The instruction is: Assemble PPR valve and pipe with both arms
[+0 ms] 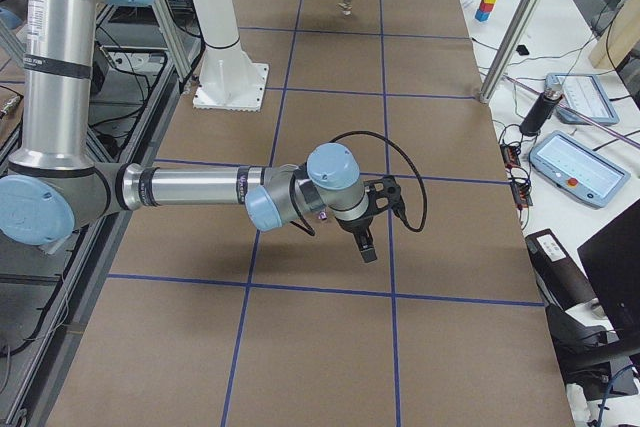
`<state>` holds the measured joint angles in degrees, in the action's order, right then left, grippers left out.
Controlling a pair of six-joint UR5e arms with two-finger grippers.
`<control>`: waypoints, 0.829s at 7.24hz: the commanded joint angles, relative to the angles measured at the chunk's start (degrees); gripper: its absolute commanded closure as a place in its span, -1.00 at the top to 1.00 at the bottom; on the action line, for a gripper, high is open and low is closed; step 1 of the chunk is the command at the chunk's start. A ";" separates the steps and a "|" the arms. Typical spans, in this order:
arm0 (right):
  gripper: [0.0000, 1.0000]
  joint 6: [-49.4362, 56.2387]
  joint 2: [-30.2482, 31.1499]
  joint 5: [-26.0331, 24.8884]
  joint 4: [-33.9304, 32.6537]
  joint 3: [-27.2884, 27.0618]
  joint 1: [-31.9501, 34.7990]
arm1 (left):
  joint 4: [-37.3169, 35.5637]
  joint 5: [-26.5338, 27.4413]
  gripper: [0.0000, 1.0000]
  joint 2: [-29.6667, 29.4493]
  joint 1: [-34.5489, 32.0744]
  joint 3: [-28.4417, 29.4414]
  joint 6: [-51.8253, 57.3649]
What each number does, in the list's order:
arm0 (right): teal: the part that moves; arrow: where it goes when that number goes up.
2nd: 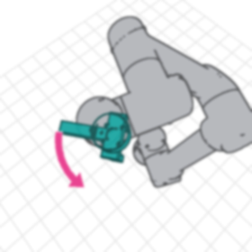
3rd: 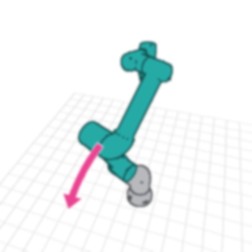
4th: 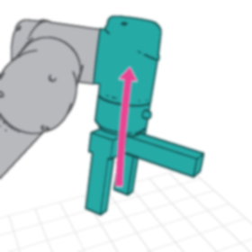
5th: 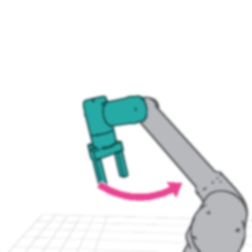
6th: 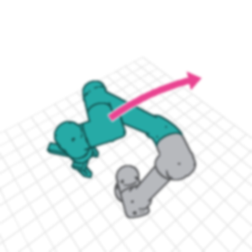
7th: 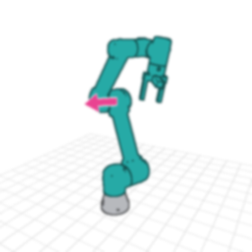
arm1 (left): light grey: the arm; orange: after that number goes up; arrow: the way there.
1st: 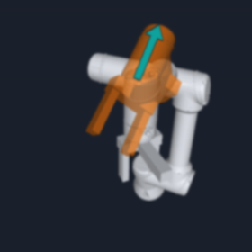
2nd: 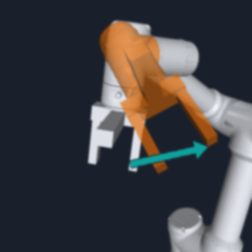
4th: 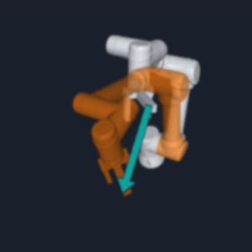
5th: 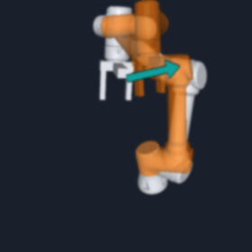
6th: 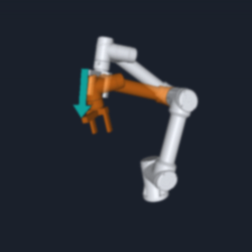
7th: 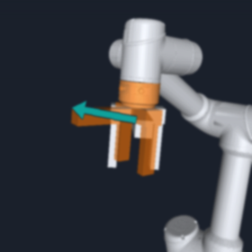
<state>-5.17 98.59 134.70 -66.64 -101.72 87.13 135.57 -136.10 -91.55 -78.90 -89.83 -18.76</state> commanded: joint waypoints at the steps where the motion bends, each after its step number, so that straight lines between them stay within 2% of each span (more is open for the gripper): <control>1: 0.98 -1.07 -0.33 -0.41 0.63 0.03 -1.96 | 7.05 7.71 1.00 0.75 11.18 -1.39 -15.29; 2: 0.98 -1.07 -0.33 -0.41 0.63 0.03 -1.97 | 7.07 11.60 1.00 1.28 15.58 -2.62 -18.91; 4: 0.98 -1.07 -0.33 -0.41 0.72 -0.06 -1.97 | 6.99 11.91 1.00 5.82 20.08 -4.72 -19.12; 6: 0.98 -1.07 -0.33 -0.49 0.63 0.03 -1.97 | 6.99 11.91 1.00 13.55 21.51 -11.21 -19.12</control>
<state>-6.24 98.26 134.24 -65.98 -101.76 85.17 142.54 -124.30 -82.52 -58.49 -97.32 -37.77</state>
